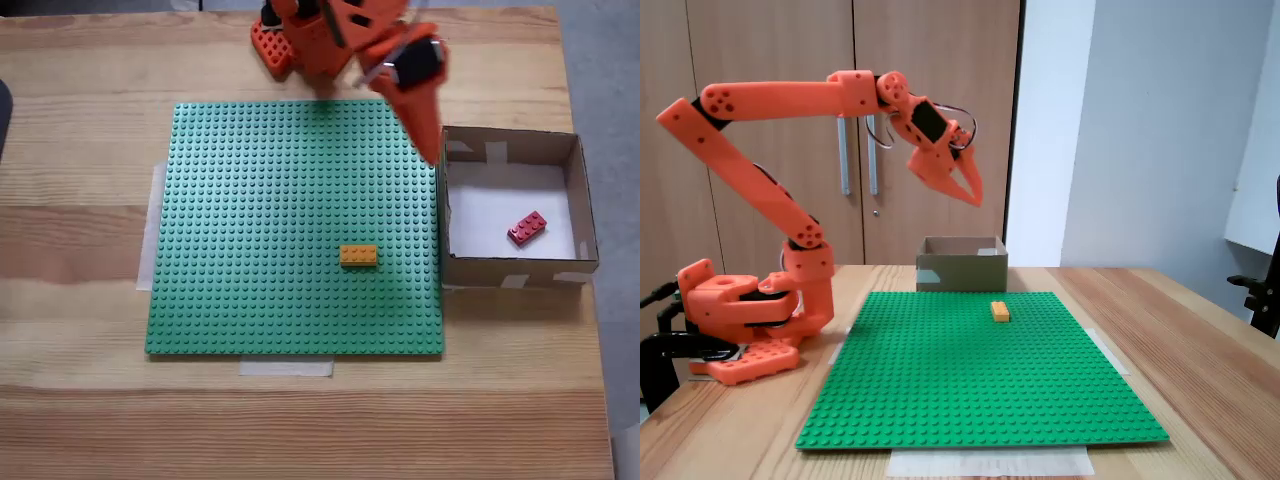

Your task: Pick the red lego block and put it in the box.

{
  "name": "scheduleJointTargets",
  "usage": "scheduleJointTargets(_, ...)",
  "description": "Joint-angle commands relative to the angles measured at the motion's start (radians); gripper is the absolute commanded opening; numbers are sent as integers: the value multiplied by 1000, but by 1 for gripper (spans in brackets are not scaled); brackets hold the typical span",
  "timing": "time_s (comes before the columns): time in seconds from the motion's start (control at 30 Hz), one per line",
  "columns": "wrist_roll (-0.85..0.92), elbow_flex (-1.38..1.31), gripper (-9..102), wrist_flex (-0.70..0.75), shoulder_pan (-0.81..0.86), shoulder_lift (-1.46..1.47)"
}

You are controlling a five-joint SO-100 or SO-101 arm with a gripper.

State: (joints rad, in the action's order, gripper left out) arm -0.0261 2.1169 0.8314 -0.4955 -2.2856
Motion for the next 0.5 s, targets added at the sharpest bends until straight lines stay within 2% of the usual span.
scheduleJointTargets(0.0,-5,20,-1,-21,67,-84)
scheduleJointTargets(0.27,-9,135,-1,-46,238,-265)
scheduleJointTargets(0.47,-25,230,-1,-8,319,-405)
